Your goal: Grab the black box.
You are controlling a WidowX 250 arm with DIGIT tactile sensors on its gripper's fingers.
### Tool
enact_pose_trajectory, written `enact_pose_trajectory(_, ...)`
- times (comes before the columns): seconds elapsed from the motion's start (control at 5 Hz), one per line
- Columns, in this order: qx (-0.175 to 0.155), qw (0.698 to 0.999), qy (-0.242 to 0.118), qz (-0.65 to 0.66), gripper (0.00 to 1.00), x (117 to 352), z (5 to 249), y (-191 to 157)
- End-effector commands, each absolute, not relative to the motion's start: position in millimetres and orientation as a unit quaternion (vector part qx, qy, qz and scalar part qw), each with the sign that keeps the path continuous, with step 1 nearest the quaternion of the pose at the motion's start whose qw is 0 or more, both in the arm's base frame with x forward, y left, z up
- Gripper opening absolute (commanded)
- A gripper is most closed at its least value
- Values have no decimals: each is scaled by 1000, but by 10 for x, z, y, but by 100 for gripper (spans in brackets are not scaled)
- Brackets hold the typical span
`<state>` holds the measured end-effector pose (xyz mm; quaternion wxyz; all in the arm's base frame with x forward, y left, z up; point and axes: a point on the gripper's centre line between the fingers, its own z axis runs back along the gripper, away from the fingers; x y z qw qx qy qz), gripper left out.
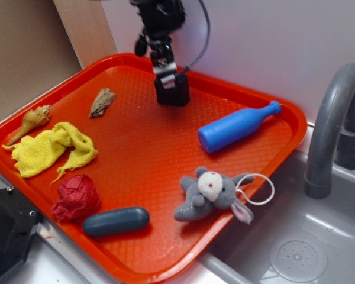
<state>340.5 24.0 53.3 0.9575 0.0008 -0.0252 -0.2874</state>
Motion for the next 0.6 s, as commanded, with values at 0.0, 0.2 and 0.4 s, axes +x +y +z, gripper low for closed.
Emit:
enact_pose_trajectory(0.0,4,944,-19,-331,0,3526,421,237)
enact_pose_trajectory(0.2,20,950,-30,-310,0,3476,554,240)
enact_pose_trajectory(0.4,27,962,-98,-253,0,3274,1060,251)
